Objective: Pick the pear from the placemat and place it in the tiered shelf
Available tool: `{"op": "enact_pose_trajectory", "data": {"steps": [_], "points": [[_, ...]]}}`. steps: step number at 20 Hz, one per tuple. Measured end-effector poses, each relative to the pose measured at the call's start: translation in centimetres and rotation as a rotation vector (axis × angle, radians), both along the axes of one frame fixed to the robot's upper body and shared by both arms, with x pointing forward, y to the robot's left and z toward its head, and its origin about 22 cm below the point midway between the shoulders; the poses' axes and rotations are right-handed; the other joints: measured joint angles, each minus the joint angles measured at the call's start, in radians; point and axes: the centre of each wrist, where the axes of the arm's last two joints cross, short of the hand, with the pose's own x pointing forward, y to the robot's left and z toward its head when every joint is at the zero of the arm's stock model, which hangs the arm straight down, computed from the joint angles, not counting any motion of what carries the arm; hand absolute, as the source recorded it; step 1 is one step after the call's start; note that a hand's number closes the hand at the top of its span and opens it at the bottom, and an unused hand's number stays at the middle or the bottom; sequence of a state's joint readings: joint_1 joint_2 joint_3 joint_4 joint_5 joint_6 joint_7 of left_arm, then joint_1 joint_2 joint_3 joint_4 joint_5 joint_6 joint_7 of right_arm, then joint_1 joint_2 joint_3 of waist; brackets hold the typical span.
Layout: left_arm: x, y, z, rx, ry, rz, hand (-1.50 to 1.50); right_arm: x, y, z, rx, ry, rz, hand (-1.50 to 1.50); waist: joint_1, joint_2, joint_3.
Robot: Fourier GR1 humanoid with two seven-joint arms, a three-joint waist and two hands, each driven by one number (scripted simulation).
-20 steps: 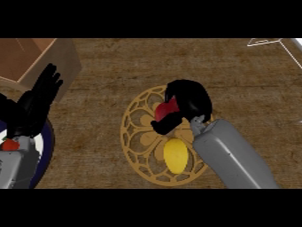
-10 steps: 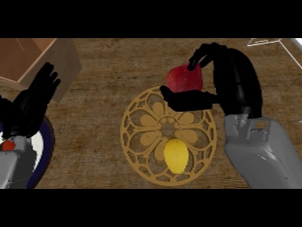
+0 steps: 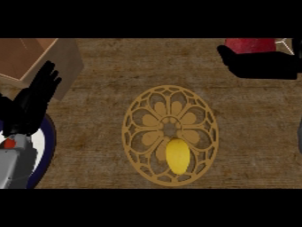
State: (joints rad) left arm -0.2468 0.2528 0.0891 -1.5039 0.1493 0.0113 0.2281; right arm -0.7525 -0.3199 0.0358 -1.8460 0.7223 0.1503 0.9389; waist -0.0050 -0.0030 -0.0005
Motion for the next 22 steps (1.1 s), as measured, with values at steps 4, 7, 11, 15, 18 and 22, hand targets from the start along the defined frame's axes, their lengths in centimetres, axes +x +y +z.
{"op": "enact_pose_trajectory", "data": {"steps": [4, 7, 11, 15, 18, 22], "points": [[0.0, -0.5, -0.2, 0.0, 0.002, -0.005, 0.0, 0.5, -3.7, 2.5, 0.005, -0.005, -0.076, 1.5, 0.001, 0.001, 0.0], [-0.2, 0.1, -0.2, 0.003, -0.001, -0.004, 0.0, 1.0, -6.7, 3.5, 0.003, 0.006, -0.151, 1.5, 0.003, 0.002, 0.0], [-0.2, -0.6, -0.1, -0.001, -0.003, -0.002, 0.0, 1.4, -10.9, 3.8, 0.014, 0.016, -0.204, 1.5, 0.004, 0.003, 0.001], [-0.5, 0.1, -0.2, -0.002, -0.004, -0.001, 0.0, 1.1, -14.6, 4.0, 0.064, -0.011, -0.244, 1.5, 0.005, 0.003, 0.001], [-0.3, -0.5, -0.3, -0.003, -0.011, -0.004, 0.0, 1.1, -17.3, 3.1, 0.082, -0.019, -0.273, 1.5, 0.004, 0.003, 0.001], [0.4, -0.6, -0.2, 0.002, -0.01, -0.002, 0.0, 1.0, -20.6, 2.1, 0.097, -0.022, -0.297, 1.5, 0.004, 0.004, 0.001]]}}
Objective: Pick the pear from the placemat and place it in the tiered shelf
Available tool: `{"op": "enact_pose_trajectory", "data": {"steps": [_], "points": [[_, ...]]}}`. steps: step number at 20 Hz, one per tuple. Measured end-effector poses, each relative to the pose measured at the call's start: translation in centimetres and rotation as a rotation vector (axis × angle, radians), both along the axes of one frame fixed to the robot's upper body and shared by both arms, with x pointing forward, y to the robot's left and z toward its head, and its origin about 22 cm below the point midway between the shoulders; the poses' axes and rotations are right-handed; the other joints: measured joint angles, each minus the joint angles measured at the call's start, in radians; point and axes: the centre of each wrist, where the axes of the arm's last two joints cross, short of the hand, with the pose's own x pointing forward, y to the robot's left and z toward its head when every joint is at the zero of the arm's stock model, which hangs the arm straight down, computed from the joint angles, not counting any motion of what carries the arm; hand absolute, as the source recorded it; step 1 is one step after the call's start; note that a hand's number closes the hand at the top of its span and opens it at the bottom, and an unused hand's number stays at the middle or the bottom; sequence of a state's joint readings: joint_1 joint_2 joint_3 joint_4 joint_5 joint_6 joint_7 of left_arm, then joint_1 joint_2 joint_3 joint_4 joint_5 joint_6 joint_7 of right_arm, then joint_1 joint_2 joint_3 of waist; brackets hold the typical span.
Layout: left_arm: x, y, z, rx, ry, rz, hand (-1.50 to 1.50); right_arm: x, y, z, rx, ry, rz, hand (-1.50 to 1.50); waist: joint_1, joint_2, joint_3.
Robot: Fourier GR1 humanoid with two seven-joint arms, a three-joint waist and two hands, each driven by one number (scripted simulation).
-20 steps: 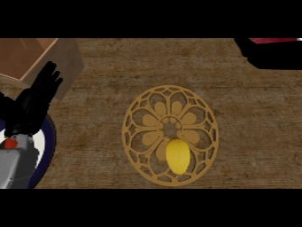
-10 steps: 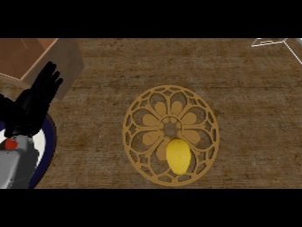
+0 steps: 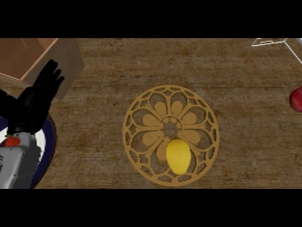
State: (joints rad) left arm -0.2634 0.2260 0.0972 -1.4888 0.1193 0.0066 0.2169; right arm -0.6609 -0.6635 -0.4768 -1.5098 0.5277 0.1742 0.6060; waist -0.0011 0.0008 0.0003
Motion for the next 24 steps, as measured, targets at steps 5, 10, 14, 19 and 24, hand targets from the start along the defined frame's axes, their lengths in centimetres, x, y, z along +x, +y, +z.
{"op": "enact_pose_trajectory", "data": {"steps": [5, 10, 14, 19, 24], "points": [[0.3, -0.1, 0.1, -0.005, 0.004, -0.001, 0.0, -0.4, -4.3, -1.5, 0.008, -0.014, -0.008, 1.5, 0.002, 0.0, 0.0], [0.0, 0.2, 0.0, -0.006, 0.006, -0.005, 0.0, -0.1, -6.8, -2.6, 0.01, -0.01, -0.011, 1.5, 0.004, 0.0, 0.0], [-0.1, 0.3, 0.3, 0.001, 0.001, -0.005, 0.0, 0.0, -8.6, -3.9, 0.007, -0.008, -0.015, 1.5, 0.006, 0.001, 0.0], [0.3, 0.4, 0.5, -0.004, 0.0, -0.012, 0.0, -0.5, -10.8, -4.4, 0.039, -0.005, -0.09, -1.5, 0.006, 0.001, 0.0], [0.3, 0.1, 0.1, 0.0, 0.0, -0.018, 0.0, 0.1, -12.9, -6.7, 0.042, -0.069, -0.175, -1.5, 0.016, 0.004, 0.001]]}}
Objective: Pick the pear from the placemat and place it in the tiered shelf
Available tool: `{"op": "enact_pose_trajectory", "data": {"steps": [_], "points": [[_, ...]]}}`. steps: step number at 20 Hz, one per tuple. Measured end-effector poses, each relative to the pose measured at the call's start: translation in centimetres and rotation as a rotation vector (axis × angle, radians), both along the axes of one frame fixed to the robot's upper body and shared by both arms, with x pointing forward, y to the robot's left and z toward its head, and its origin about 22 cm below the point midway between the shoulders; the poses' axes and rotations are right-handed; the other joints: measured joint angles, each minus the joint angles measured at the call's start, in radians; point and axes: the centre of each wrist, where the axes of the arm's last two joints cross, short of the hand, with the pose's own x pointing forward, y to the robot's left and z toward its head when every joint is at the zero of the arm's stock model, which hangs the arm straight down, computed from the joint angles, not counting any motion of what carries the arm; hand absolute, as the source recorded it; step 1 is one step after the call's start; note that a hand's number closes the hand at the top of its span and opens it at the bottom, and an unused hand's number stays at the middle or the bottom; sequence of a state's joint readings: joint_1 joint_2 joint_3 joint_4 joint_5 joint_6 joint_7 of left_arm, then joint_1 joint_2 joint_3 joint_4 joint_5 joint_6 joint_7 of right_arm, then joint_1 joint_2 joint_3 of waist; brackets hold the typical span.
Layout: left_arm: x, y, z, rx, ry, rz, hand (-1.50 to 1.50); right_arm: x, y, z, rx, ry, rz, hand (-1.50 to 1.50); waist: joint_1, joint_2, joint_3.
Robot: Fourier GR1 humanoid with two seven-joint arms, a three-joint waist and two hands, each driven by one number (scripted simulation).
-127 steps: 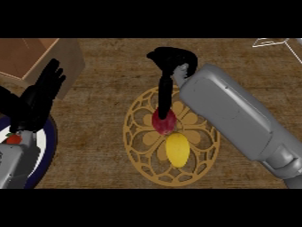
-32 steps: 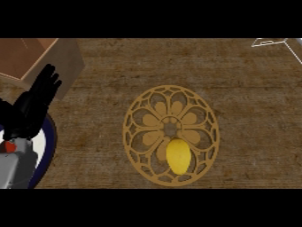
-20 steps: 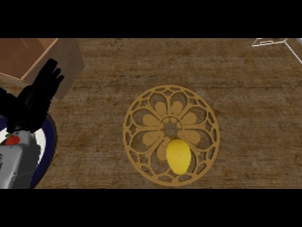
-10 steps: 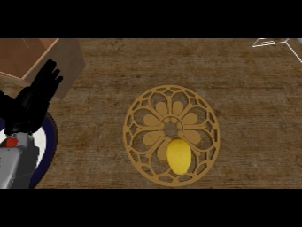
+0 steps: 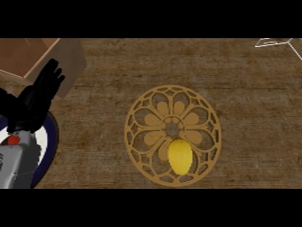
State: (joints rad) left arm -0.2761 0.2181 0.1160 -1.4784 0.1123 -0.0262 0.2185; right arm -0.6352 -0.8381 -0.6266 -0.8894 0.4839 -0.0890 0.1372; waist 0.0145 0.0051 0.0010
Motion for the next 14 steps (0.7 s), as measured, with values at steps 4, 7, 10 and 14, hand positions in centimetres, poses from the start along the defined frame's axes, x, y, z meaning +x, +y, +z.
{"op": "enact_pose_trajectory", "data": {"steps": [4, 7, 10, 14], "points": [[-0.1, -0.4, 0.3, -0.002, -0.007, -0.004, 0.0, 0.2, -0.9, -0.5, -0.016, -0.098, -0.019, -1.5, 0.001, 0.0, 0.0], [-0.2, -0.5, 0.1, -0.001, -0.003, 0.001, 0.0, -0.6, -2.4, 0.0, -0.02, -0.159, -0.018, -1.5, 0.0, 0.0, 0.0], [-0.4, -0.8, 0.2, -0.005, -0.003, -0.001, 0.0, -1.4, -3.9, 1.3, -0.009, -0.187, -0.019, -1.5, 0.002, 0.0, 0.0], [-0.6, -0.6, -0.2, -0.007, 0.006, 0.002, 0.0, -2.8, -5.5, 2.6, 0.103, -0.137, 0.056, -1.5, -0.002, -0.002, 0.0]]}}
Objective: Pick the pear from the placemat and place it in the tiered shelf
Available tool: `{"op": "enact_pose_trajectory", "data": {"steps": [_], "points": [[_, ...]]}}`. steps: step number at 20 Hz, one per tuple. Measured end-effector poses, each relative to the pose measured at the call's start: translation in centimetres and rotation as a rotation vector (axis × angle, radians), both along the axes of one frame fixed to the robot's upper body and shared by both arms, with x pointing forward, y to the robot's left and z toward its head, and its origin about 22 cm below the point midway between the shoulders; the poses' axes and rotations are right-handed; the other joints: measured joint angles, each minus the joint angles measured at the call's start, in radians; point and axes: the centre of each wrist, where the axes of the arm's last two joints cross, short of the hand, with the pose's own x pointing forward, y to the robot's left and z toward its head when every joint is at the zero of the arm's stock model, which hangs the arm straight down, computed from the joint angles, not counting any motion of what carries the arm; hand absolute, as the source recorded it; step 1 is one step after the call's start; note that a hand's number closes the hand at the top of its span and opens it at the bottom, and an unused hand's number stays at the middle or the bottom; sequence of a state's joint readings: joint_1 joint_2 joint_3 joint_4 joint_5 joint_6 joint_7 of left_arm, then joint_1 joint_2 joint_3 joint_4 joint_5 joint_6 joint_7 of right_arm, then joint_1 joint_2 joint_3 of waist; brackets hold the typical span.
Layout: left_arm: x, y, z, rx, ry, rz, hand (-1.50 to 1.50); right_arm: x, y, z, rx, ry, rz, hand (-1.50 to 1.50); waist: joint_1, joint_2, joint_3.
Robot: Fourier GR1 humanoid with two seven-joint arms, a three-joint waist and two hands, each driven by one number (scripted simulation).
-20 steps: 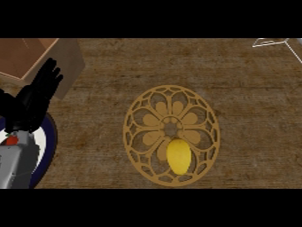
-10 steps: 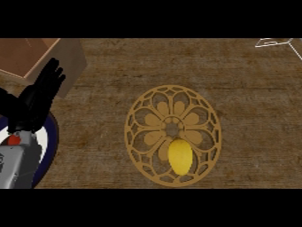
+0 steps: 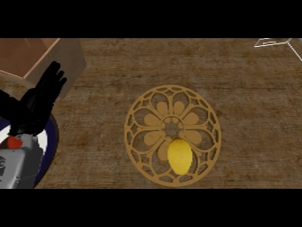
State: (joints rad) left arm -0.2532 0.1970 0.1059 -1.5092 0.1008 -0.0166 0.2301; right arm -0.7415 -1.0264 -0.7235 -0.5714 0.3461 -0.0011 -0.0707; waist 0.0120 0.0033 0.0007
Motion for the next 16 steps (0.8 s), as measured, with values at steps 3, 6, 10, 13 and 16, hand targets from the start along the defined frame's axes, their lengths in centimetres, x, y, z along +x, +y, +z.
{"op": "enact_pose_trajectory", "data": {"steps": [3, 6, 10, 13, 16], "points": [[-0.1, 0.3, 0.0, -0.002, 0.004, 0.0, 0.0, -2.4, -2.0, 0.9, 0.061, 0.019, 0.037, -1.5, -0.005, -0.001, 0.0], [-0.1, 0.6, 0.5, -0.002, -0.002, 0.012, 0.0, -5.6, -4.0, 2.1, 0.083, 0.022, 0.05, -1.5, -0.01, -0.001, 0.001], [0.2, 0.6, 0.7, 0.001, -0.005, 0.023, 0.0, -9.8, -6.2, 2.9, 0.109, -0.002, 0.092, -1.5, -0.019, -0.002, 0.001], [-0.4, 1.2, 0.4, 0.004, -0.004, 0.033, 0.0, -13.1, -7.5, 3.0, 0.122, -0.023, 0.148, -1.5, -0.026, -0.004, 0.002], [-0.3, 1.5, 0.1, 0.001, -0.007, 0.03, 0.0, -15.5, -8.3, 2.9, 0.095, -0.03, 0.2, -1.5, -0.03, -0.004, 0.001]]}}
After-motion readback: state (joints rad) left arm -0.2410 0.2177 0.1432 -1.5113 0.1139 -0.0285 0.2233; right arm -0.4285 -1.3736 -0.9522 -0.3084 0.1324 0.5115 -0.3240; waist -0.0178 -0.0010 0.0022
